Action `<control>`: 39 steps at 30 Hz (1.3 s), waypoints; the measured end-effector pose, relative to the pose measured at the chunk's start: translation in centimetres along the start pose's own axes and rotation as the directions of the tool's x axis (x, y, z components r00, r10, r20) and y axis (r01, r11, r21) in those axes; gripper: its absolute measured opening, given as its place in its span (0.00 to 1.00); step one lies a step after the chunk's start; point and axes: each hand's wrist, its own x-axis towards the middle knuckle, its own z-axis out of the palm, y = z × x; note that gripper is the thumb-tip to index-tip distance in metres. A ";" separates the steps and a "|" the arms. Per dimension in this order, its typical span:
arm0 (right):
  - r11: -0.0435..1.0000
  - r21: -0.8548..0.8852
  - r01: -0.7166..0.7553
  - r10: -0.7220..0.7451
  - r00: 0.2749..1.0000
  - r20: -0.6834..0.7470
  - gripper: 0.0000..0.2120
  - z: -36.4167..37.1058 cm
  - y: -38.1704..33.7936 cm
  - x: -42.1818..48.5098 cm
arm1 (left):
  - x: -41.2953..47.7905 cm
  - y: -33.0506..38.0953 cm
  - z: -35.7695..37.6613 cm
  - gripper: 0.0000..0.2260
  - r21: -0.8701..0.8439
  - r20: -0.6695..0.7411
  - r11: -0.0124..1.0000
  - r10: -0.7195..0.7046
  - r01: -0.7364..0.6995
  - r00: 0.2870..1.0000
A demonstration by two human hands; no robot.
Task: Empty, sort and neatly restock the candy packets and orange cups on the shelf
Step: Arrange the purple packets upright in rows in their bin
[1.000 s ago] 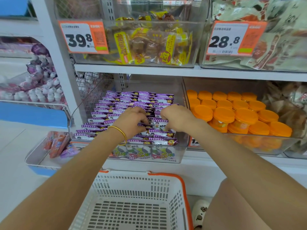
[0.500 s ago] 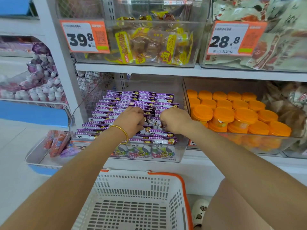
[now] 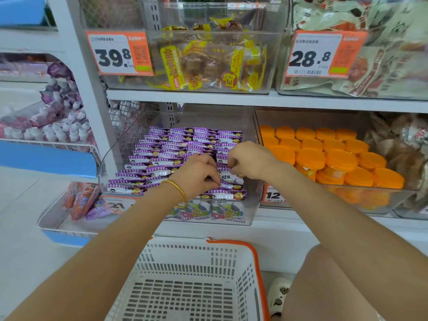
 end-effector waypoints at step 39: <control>0.995 -0.098 -0.035 0.039 0.998 0.042 0.06 2.4 -2.6 -3.5 | -1.4 0.1 2.2 0.06 0.128 -0.123 0.988 -0.073 0.088 0.990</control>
